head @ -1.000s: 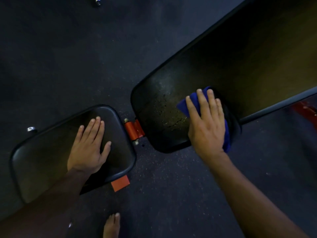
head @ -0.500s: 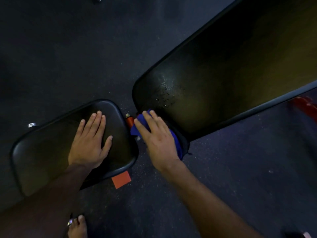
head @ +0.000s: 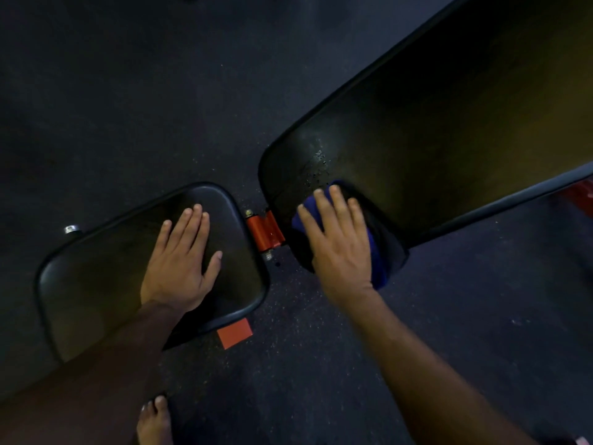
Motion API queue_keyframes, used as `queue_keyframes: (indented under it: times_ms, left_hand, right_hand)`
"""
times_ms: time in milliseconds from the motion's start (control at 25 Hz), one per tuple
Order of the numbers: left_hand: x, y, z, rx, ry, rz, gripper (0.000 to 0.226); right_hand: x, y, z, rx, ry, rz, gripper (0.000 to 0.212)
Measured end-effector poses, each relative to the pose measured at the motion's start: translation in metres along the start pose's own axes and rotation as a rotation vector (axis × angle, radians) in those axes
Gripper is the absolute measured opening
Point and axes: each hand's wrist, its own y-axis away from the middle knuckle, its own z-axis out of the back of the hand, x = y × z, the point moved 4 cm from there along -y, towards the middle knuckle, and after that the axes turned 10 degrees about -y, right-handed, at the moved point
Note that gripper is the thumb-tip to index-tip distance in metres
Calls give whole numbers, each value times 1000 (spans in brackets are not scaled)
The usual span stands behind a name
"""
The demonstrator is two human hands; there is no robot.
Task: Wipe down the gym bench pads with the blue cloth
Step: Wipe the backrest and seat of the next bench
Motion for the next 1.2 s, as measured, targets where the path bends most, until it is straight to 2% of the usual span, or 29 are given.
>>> queue_keyframes:
  times_ms: [120, 240, 320, 440, 480, 560, 680, 840, 920, 1000, 1080, 1160, 1200]
  left_hand:
    - [2, -1, 0, -7, -11, 3, 73]
    - [0, -1, -2, -22, -17, 9, 73]
    - [1, 0, -2, -21, -11, 18, 73]
    - [1, 1, -2, -28, 1, 12, 73]
    - [1, 0, -2, -32, 5, 15, 73]
    - [3, 1, -2, -30, 9, 16, 73]
    - [1, 1, -3, -26, 7, 5, 73]
    - [2, 2, -3, -34, 16, -2, 71]
    - [2, 0, -3, -25, 12, -6, 72]
    - [3, 1, -3, -12, 18, 2, 72]
    - [3, 1, -2, -21, 23, 4, 72]
    - [3, 2, -1, -21, 19, 4, 72]
    - [3, 2, -1, -25, 18, 4, 71]
  right_hand:
    - [45, 12, -39, 249, -20, 159, 49]
    - [65, 6, -51, 394, -109, 132, 44]
    - [62, -1, -30, 356, -218, 79, 53]
    - [33, -4, 36, 31, -308, 35, 61]
    - [15, -2, 49, -50, -287, 12, 62]
    - [-14, 0, 55, -98, -206, -66, 64]
    - [-6, 3, 15, -46, -87, -103, 54]
    - [59, 18, -48, 216, -190, 43, 49]
    - [68, 15, -51, 301, -270, -5, 58]
    - [66, 4, -15, 187, -360, -23, 61]
    - [48, -18, 43, -32, -385, -17, 62]
    - [9, -53, 96, -213, -294, -14, 61]
    - [-10, -74, 113, -239, -201, -34, 58]
